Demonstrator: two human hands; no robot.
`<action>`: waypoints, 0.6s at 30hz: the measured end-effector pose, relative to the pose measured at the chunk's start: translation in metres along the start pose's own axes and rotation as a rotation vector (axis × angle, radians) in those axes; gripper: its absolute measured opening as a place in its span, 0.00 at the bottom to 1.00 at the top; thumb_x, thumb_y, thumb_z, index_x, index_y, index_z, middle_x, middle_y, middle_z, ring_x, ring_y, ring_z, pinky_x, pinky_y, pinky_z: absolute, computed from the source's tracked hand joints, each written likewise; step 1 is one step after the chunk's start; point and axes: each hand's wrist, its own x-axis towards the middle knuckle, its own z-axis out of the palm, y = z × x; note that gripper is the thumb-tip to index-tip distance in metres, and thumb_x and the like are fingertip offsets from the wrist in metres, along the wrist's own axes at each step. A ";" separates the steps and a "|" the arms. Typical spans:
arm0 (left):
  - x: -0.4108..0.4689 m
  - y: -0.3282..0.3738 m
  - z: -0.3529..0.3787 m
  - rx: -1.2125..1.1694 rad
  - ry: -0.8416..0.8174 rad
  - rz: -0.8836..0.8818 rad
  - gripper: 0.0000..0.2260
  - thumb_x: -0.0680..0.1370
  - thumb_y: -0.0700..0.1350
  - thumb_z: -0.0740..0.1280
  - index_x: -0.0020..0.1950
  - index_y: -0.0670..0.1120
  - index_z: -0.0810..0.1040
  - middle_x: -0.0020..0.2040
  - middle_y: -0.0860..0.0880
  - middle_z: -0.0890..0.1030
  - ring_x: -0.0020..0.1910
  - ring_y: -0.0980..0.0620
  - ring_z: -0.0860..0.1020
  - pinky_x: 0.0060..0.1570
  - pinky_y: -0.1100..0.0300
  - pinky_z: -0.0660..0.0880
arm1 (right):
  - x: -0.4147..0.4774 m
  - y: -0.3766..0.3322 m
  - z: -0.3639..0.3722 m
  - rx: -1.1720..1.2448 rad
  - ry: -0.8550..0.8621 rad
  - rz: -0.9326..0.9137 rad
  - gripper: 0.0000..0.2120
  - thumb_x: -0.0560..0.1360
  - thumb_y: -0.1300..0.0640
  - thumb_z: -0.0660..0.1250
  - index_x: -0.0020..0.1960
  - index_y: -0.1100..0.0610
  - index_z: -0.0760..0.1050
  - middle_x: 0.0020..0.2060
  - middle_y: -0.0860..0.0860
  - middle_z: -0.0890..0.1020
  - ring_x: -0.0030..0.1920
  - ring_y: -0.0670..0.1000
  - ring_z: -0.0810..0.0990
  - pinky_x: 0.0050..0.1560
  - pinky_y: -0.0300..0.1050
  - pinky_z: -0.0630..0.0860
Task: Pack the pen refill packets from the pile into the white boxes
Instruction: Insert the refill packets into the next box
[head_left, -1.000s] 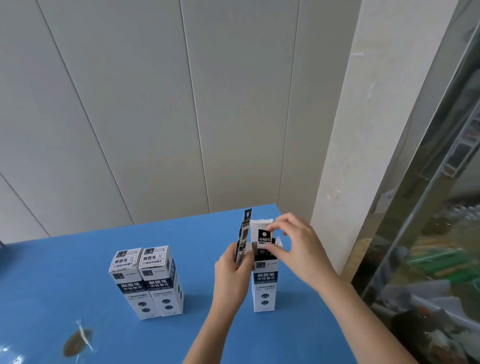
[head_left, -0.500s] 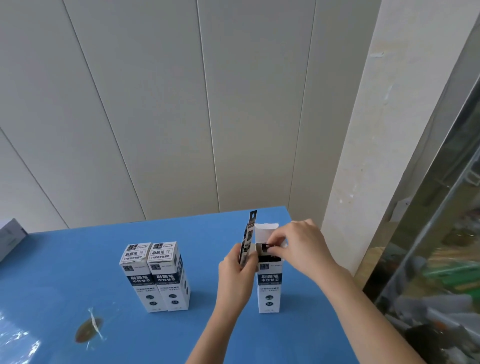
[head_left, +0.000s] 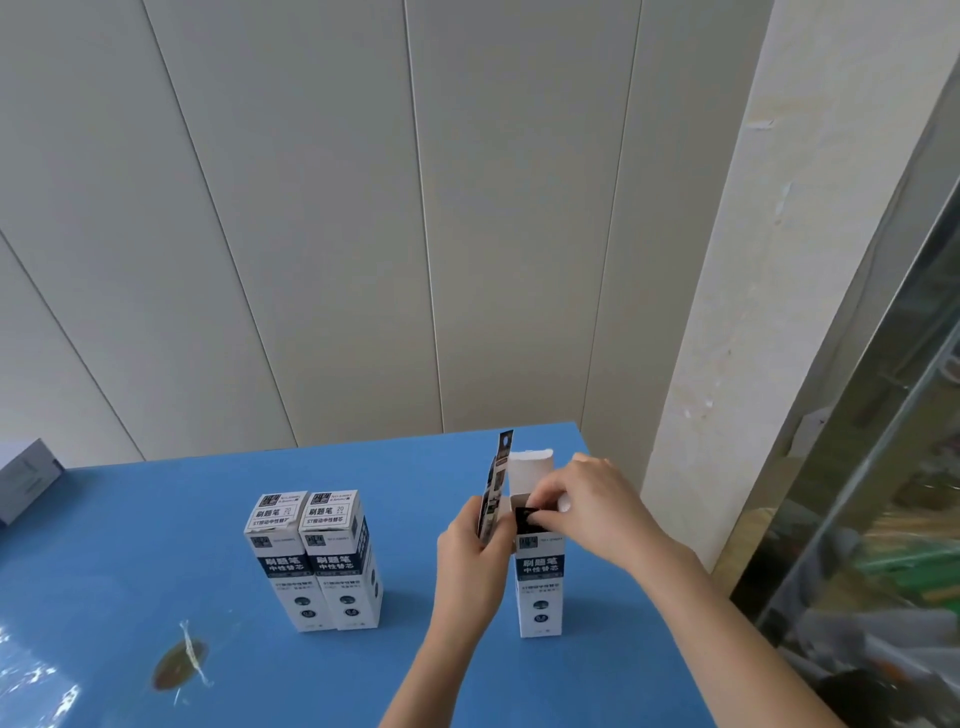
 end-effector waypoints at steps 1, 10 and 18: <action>0.001 0.000 -0.001 -0.007 0.000 -0.010 0.08 0.76 0.40 0.62 0.42 0.34 0.71 0.32 0.46 0.72 0.29 0.54 0.64 0.27 0.67 0.62 | -0.002 0.002 0.002 0.050 -0.007 0.004 0.07 0.74 0.51 0.67 0.50 0.47 0.81 0.36 0.41 0.74 0.50 0.48 0.72 0.51 0.41 0.68; 0.005 0.025 -0.025 -0.185 -0.094 -0.016 0.12 0.79 0.38 0.55 0.36 0.45 0.61 0.30 0.52 0.62 0.29 0.53 0.61 0.27 0.67 0.62 | -0.018 0.012 0.015 0.258 0.043 -0.076 0.09 0.76 0.48 0.63 0.52 0.48 0.79 0.44 0.37 0.78 0.50 0.39 0.71 0.53 0.35 0.68; 0.006 0.066 -0.048 0.218 -0.240 0.337 0.11 0.82 0.44 0.53 0.43 0.42 0.69 0.33 0.55 0.65 0.32 0.59 0.64 0.37 0.69 0.64 | -0.023 0.011 0.012 0.231 -0.048 -0.053 0.22 0.69 0.41 0.69 0.60 0.46 0.75 0.57 0.38 0.76 0.57 0.41 0.72 0.61 0.39 0.70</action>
